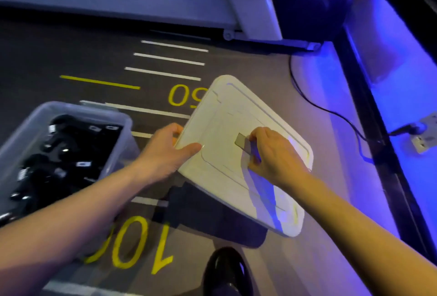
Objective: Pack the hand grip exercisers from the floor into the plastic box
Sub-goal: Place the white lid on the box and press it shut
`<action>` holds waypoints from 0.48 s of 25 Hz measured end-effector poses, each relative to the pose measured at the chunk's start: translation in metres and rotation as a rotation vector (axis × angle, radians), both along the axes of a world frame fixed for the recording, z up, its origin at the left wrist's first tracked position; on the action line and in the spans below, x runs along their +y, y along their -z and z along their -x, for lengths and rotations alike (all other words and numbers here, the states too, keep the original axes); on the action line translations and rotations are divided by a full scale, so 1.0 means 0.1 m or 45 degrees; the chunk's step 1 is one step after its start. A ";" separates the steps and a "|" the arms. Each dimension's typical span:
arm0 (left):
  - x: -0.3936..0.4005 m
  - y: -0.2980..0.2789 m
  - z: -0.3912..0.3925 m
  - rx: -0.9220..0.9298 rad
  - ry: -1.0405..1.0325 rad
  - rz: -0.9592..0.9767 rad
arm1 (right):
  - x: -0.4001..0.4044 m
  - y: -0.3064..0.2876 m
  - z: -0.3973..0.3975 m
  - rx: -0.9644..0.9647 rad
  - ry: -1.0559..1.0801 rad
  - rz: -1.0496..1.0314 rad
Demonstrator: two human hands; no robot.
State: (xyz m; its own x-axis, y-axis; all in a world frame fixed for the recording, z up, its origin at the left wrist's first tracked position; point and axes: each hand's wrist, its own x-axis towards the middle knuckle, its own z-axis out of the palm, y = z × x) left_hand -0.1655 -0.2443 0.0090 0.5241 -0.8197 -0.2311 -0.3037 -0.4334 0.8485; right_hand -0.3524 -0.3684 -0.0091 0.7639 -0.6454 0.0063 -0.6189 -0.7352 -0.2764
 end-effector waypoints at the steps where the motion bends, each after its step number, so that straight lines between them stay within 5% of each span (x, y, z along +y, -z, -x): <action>1: 0.13 -0.02 -0.10 -0.024 -0.091 0.022 | 0.03 -0.06 -0.21 -0.010 -0.081 0.037; 7: 1.07 -0.04 -0.41 0.068 -0.753 0.288 | 0.46 -0.46 -1.40 0.119 -0.621 0.261; 12: 1.78 0.11 -0.28 -0.119 -1.206 0.254 | 1.04 -0.54 -2.22 0.238 -1.091 0.507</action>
